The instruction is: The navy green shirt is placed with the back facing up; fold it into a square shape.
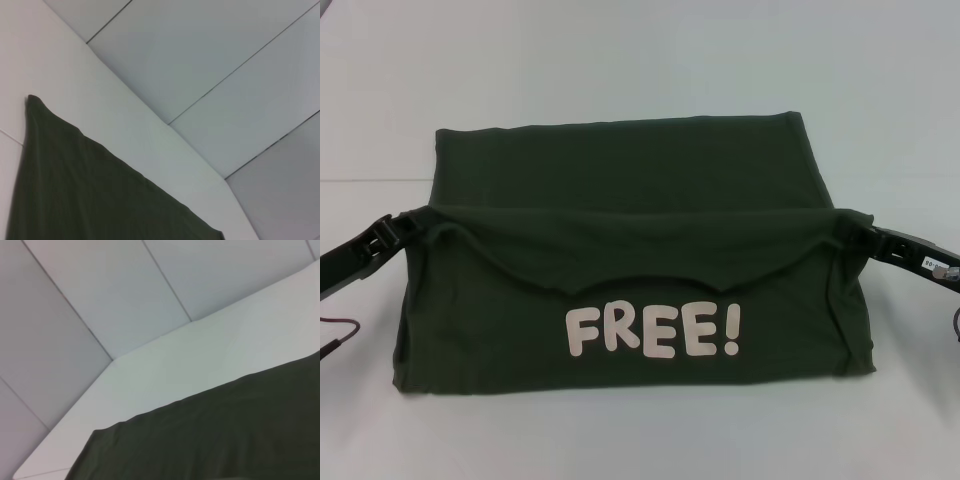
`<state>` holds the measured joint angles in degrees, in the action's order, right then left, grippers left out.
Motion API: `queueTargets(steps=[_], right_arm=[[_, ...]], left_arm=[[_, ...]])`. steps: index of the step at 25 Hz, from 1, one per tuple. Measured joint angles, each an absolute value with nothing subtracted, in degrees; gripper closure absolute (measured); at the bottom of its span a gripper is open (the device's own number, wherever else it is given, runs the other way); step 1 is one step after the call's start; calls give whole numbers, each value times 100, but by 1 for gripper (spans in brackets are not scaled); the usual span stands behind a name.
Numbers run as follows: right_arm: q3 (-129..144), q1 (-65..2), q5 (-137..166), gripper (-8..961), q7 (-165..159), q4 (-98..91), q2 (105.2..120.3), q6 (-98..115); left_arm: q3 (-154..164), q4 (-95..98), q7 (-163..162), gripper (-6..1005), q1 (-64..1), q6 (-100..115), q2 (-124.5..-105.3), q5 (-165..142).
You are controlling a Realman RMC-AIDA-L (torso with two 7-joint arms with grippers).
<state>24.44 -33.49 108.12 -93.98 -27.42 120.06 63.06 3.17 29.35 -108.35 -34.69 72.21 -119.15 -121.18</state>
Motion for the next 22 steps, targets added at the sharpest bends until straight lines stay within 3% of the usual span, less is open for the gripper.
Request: queueTargets(steps=[22], right_arm=[[2443,-3547,10710,887,-9299,-2509,12005,5712]], left_arm=[[324,2883,-10569,941,-3714,6494,-12129,-11961]])
